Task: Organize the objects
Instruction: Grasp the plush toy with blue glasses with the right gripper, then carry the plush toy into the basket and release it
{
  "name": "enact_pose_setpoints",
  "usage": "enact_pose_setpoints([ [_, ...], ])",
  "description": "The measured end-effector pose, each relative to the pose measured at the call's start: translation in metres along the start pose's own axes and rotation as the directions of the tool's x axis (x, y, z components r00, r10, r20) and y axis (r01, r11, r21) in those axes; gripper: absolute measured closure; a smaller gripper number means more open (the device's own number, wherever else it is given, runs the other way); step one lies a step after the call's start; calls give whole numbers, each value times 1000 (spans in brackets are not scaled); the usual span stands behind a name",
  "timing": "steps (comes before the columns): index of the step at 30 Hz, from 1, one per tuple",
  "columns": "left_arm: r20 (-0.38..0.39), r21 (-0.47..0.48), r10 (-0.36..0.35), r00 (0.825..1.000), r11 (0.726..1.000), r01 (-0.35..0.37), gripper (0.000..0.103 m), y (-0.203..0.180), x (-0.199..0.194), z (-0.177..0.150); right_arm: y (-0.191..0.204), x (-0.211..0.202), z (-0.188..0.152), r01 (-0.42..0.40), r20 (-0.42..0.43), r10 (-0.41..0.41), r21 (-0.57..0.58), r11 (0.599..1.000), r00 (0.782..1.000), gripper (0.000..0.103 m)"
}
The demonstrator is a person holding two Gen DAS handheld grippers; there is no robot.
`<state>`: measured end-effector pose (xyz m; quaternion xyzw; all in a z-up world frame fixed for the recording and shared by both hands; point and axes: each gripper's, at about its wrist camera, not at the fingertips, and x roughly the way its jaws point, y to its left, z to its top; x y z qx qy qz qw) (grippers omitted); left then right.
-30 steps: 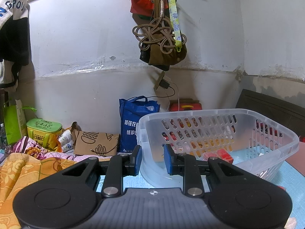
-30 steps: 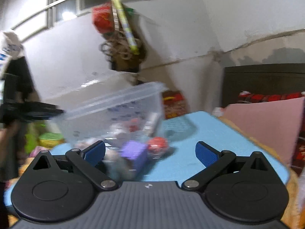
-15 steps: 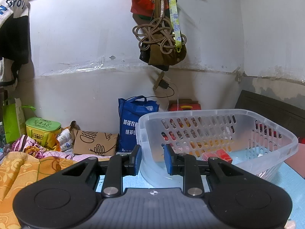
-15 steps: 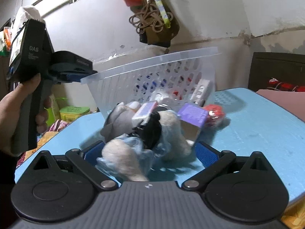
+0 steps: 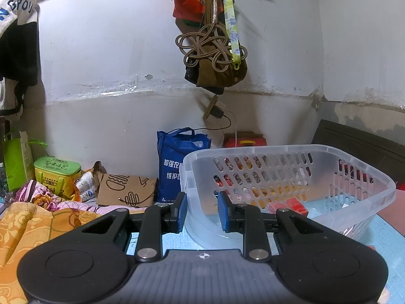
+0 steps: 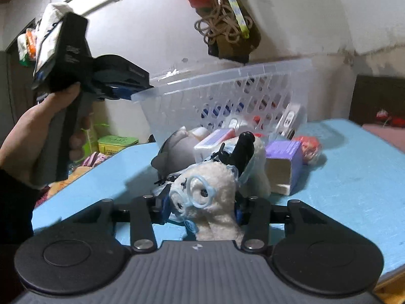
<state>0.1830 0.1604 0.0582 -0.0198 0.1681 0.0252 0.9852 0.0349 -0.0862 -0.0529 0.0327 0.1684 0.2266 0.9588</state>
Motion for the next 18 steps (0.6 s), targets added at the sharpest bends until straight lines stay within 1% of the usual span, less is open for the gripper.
enact_pose_setpoints([
  [3, 1, 0, 0, 1000, 1000, 0, 73, 0, 0, 0, 1, -15, 1, 4, 41, -3, -5, 1000, 999, 56],
  [9, 1, 0, 0, 1000, 1000, 0, 73, 0, 0, 0, -11, -38, 16, 65, 122, -65, 5, 998, 990, 56],
  [13, 1, 0, 0, 1000, 1000, 0, 73, 0, 0, 0, -21, -43, 22, 94, 134, -96, 24, 995, 986, 56],
  [18, 1, 0, 0, 1000, 1000, 0, 73, -1, 0, -1, -32, -42, 26, 109, 112, -114, 46, 993, 987, 56],
])
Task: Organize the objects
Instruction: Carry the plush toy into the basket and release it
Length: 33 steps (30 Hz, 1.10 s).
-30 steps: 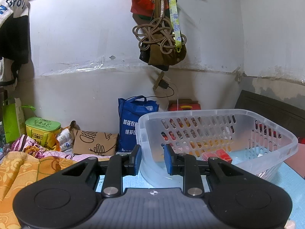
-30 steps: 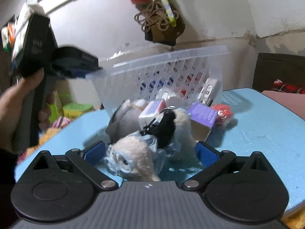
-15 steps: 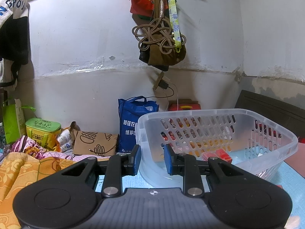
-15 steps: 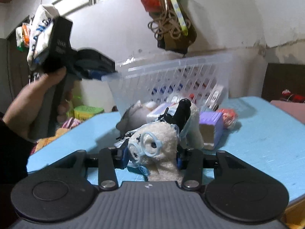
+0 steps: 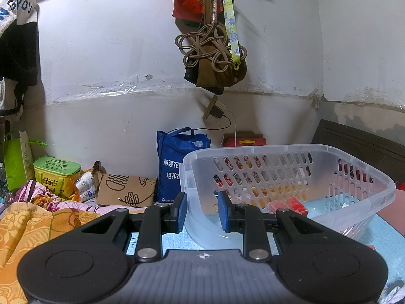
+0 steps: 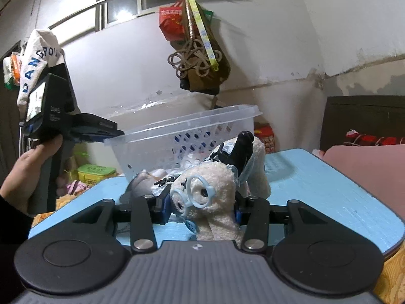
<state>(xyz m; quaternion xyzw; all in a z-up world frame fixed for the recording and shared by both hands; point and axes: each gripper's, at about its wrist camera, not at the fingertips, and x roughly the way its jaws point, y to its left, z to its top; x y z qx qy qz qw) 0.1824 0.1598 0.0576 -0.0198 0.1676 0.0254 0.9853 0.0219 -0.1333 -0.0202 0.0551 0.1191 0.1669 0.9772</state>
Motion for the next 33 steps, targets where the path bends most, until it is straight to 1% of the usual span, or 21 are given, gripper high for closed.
enact_pose_setpoints([
  [5, 0, -1, 0, 1000, 1000, 0, 73, 0, 0, 0, -6, -2, -1, 31, -1, -31, -4, 1000, 1000, 56],
  [11, 0, -1, 0, 1000, 1000, 0, 73, 0, 0, 0, -9, -10, 10, 36, 44, -35, -10, 999, 998, 56],
  [16, 0, 0, -1, 1000, 1000, 1, 73, 0, 0, 0, -8, -14, 33, 29, 93, -27, -28, 999, 995, 56],
  [20, 0, -1, -1, 1000, 1000, 1, 73, -1, -1, 0, -12, -6, 64, 20, 124, -17, -22, 1000, 992, 55],
  [23, 0, -1, -1, 1000, 1000, 1, 73, -1, -1, 0, -12, 20, 91, 55, 131, -52, -21, 998, 990, 55],
  [26, -1, 2, -1, 1000, 1000, 1, 73, -2, -1, 1, -11, 62, 112, 52, 88, -52, -2, 999, 995, 55],
  [28, 0, 0, -3, 1000, 1000, 3, 73, -2, 0, 1, -7, 89, 119, 65, 51, -65, -3, 998, 997, 55],
  [31, 0, -2, -6, 1000, 1000, 6, 73, -3, -1, 2, 0, 120, 118, 80, 5, -80, -34, 996, 997, 55],
  [33, 2, 0, -8, 1000, 1000, 8, 73, -3, -2, 1, 5, 137, 115, 90, -19, -91, -65, 994, 996, 51],
])
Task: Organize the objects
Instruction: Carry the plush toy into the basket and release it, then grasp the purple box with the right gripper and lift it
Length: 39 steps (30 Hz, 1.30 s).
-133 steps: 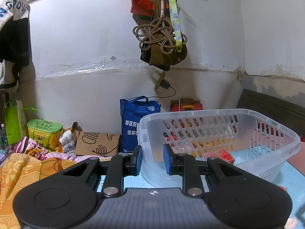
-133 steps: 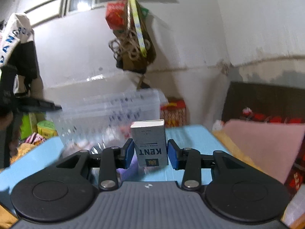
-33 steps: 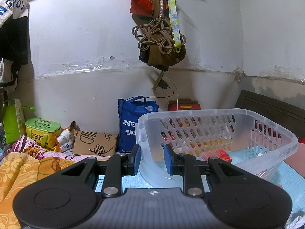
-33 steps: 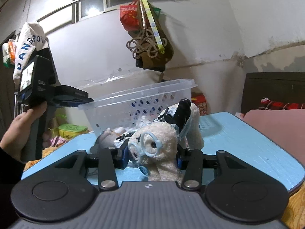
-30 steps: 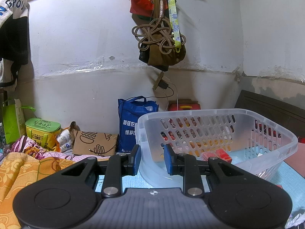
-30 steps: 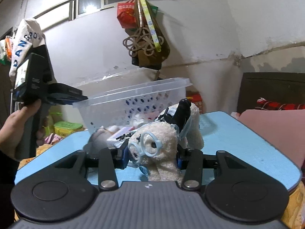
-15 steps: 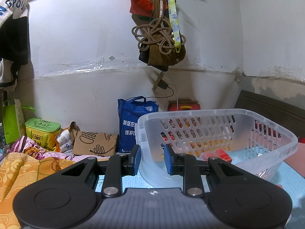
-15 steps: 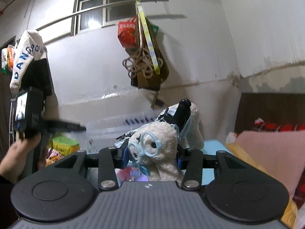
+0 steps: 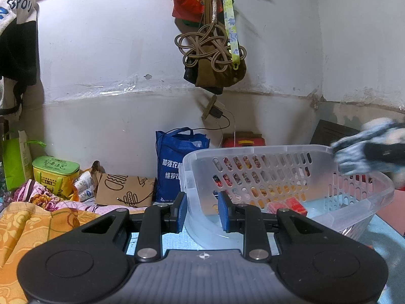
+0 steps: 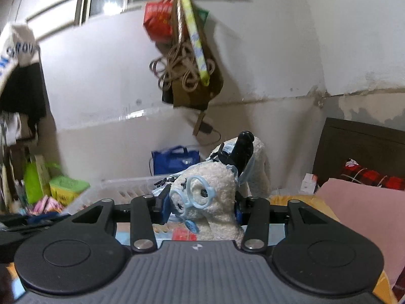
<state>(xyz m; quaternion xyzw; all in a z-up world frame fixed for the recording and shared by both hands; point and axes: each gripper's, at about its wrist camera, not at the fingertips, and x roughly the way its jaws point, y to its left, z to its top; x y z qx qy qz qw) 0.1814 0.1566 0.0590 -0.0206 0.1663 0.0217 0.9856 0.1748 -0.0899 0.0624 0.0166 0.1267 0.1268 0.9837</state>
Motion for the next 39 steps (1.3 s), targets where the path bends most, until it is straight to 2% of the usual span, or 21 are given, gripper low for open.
enact_pose_setpoints([
  [1, 1, 1, -1, 1000, 1000, 1, 73, 0, 0, -1, 3, 6, -1, 11, -7, -11, -22, 1000, 1000, 36],
  [2, 1, 1, -2, 1000, 1000, 2, 73, 0, 0, -1, 8, 12, -2, 25, -17, -26, -63, 998, 1000, 10],
  [3, 1, 0, -3, 1000, 1000, 3, 72, 0, 1, -1, 12, 13, -3, 62, -15, -64, -100, 993, 998, 1],
  [4, 0, 0, -4, 1000, 1000, 4, 72, 0, 1, -1, 13, 10, -5, 109, 11, -108, -114, 988, 994, 0],
  [5, 0, 0, -6, 1000, 1000, 6, 72, 1, 1, -2, 12, 4, -6, 122, 27, -120, -111, 986, 992, 0],
  [8, 1, -8, -10, 1000, 1000, 10, 70, 3, 0, -2, -2, -23, -12, 87, 62, -85, -34, 996, 995, 0],
  [11, -2, -7, -16, 1000, 1000, 16, 70, 4, 0, -2, -15, -51, -32, 92, 67, -93, 7, 996, 993, 0],
  [15, -2, -7, -15, 1000, 1000, 15, 70, 4, 0, -2, -30, -70, -69, 102, -29, -101, 38, 994, 994, 0],
  [17, -1, -6, -12, 1000, 1000, 12, 70, 4, 0, -2, -36, -73, -85, 83, -86, -77, 65, 994, 993, 0],
  [18, 0, -5, -10, 1000, 1000, 10, 70, 4, 0, -2, -36, -70, -89, 54, -113, -46, 67, 996, 993, 4],
  [19, 0, -2, -8, 1000, 1000, 8, 70, 3, 0, -2, -36, -67, -93, 8, -133, 0, 62, 998, 991, 16],
  [20, 0, 0, -8, 1000, 1000, 8, 70, 4, 1, -3, -36, -66, -97, -40, -155, 49, 58, 998, 987, 20],
  [21, 0, -2, -9, 1000, 1000, 9, 70, 4, 1, -3, -36, -64, -102, -65, -180, 75, 59, 996, 981, 20],
  [25, 2, -2, -5, 1000, 1000, 5, 70, 5, 1, -3, -35, -59, -113, -77, -221, 93, 80, 994, 971, 21],
  [28, 5, 5, 0, 1000, 1000, 0, 70, 4, 1, -4, -30, -52, -107, -77, -220, 88, 57, 995, 972, 29],
  [31, 5, 0, -7, 1000, 1000, 7, 69, 6, 2, -4, -31, -54, -112, -83, -223, 92, 46, 995, 971, 43],
  [39, 7, 3, -8, 1000, 1000, 8, 69, 5, 1, -5, -14, -48, -112, -38, -236, 20, -69, 997, 972, 49],
])
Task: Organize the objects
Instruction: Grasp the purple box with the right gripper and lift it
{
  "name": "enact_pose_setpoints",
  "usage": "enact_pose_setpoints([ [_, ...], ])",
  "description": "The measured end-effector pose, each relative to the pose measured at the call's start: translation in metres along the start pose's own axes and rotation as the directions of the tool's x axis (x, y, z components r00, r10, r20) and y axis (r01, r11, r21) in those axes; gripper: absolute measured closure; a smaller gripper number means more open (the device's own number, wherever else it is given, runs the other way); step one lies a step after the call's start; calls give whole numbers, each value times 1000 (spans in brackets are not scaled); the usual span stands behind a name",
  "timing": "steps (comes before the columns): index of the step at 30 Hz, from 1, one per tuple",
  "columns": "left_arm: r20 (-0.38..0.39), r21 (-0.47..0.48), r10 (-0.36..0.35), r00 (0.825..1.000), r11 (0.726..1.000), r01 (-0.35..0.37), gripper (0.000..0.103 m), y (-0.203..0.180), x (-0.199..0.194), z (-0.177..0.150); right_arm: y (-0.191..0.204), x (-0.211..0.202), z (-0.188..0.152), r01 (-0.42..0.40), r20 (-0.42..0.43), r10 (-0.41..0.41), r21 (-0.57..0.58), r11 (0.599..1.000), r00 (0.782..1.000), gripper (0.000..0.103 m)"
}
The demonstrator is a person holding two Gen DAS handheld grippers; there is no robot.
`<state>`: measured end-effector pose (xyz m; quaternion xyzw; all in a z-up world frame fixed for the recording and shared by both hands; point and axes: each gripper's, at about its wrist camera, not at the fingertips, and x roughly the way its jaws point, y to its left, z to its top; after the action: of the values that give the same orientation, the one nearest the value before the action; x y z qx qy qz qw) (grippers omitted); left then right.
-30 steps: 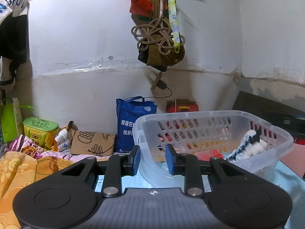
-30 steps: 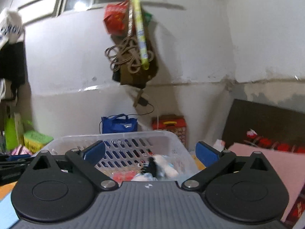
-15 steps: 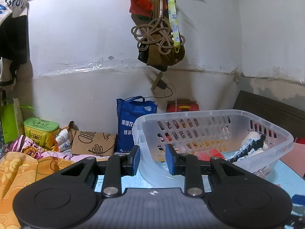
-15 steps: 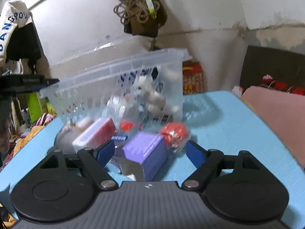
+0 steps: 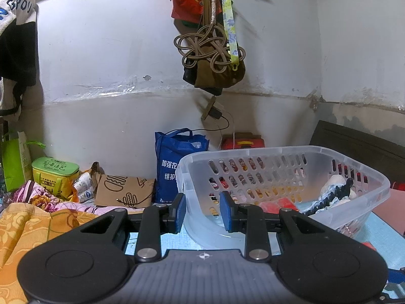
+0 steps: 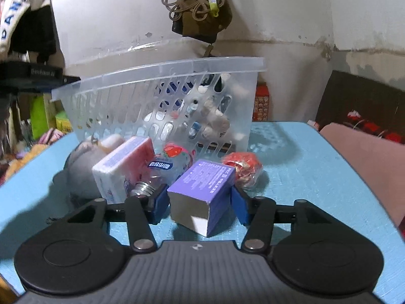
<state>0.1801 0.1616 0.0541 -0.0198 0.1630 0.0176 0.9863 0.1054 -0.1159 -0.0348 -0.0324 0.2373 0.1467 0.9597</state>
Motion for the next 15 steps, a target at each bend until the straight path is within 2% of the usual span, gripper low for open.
enact_pose_setpoints([
  [2, 0, -2, -1, 1000, 1000, 1, 69, 0, 0, 0, 3, -2, -2, 20, 21, -19, -19, 1000, 1000, 54],
  [11, 2, -4, -2, 1000, 1000, 2, 69, -1, 0, -1, 3, -19, -8, 54, 159, -51, -12, 998, 986, 56],
  [15, 2, -3, -1, 1000, 1000, 1, 69, -1, 0, -1, 1, -20, -8, 51, 172, -50, -1, 999, 984, 56],
])
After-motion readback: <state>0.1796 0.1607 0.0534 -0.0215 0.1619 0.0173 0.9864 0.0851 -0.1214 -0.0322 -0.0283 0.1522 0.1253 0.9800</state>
